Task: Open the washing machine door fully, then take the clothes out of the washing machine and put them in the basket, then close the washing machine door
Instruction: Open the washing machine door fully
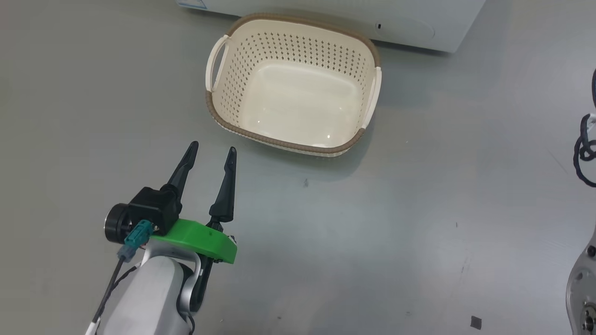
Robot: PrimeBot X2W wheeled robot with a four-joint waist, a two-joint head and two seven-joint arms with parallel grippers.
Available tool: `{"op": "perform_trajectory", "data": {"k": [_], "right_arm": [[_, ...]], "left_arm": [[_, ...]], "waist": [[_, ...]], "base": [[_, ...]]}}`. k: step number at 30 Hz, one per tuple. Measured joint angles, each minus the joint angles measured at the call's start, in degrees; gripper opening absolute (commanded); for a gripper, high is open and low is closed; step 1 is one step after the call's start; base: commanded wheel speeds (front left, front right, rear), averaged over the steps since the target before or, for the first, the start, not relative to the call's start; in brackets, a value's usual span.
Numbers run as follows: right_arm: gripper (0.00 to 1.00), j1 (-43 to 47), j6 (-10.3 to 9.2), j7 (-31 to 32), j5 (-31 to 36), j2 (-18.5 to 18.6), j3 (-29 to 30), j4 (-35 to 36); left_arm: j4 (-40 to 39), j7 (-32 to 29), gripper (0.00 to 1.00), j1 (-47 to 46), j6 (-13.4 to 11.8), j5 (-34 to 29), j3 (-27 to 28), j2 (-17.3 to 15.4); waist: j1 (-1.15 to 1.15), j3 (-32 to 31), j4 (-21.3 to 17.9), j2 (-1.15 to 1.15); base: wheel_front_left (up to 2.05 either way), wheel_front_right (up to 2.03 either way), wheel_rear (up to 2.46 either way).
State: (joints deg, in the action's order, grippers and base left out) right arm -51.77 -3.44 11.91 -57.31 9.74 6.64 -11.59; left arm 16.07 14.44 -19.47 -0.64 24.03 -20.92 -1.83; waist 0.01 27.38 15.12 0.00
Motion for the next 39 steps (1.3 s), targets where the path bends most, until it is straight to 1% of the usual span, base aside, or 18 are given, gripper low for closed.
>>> {"op": "perform_trajectory", "data": {"k": [1,6,12,18,19,25,30,39], "right_arm": [[0.0,0.0,0.0,0.0,0.0,0.0,0.0,0.0],[0.0,-5.2,-1.85,3.1,-3.7,-1.4,0.4,-2.3],[0.0,-10.2,-3.22,6.2,-5.0,-1.3,0.9,-5.3],[0.0,-14.9,-3.42,8.7,-6.2,-1.0,2.0,-8.3],[0.0,-15.4,-3.79,9.1,-6.4,-0.9,2.3,-8.9],[0.0,-19.6,-3.79,11.1,-7.2,-0.9,2.6,-11.6],[0.0,-21.7,-3.79,12.1,-7.2,-0.7,2.6,-14.5],[0.0,-25.3,-3.8,13.5,-7.4,-0.5,4.2,-20.0]], "left_arm": [[0.0,0.0,1.0,0.0,0.0,0.0,0.0,0.0],[-0.2,0.0,1.0,-0.5,-0.1,0.8,-0.1,0.1],[-0.2,0.0,1.0,-1.5,-0.1,2.3,-1.4,0.2],[-0.2,0.0,1.0,-2.5,-0.1,2.8,-2.3,0.3],[-0.2,0.0,1.0,-2.6,-0.1,3.1,-2.4,0.3],[-0.2,0.0,1.0,-2.9,-0.6,3.2,-2.4,0.4],[-0.2,0.0,1.0,-3.2,-0.8,3.5,-2.6,0.4],[0.0,0.0,1.0,-4.3,-0.9,3.6,-2.7,0.5]], "waist": [[0.0,0.0,0.0,0.0],[0.0,2.0,1.6,0.0],[0.0,4.1,3.4,0.0],[0.0,5.7,4.9,0.0],[0.0,5.9,5.2,0.0],[0.0,7.2,6.4,0.0],[0.0,7.8,7.1,0.0],[0.0,8.4,7.8,0.0]], "base": [[0.0,0.0,0.0],[0.0,0.0,0.0],[0.0,0.0,0.0],[0.0,0.0,0.0],[0.0,0.0,0.0],[0.0,0.0,0.0],[0.0,0.0,0.0],[0.0,0.0,0.0]]}}
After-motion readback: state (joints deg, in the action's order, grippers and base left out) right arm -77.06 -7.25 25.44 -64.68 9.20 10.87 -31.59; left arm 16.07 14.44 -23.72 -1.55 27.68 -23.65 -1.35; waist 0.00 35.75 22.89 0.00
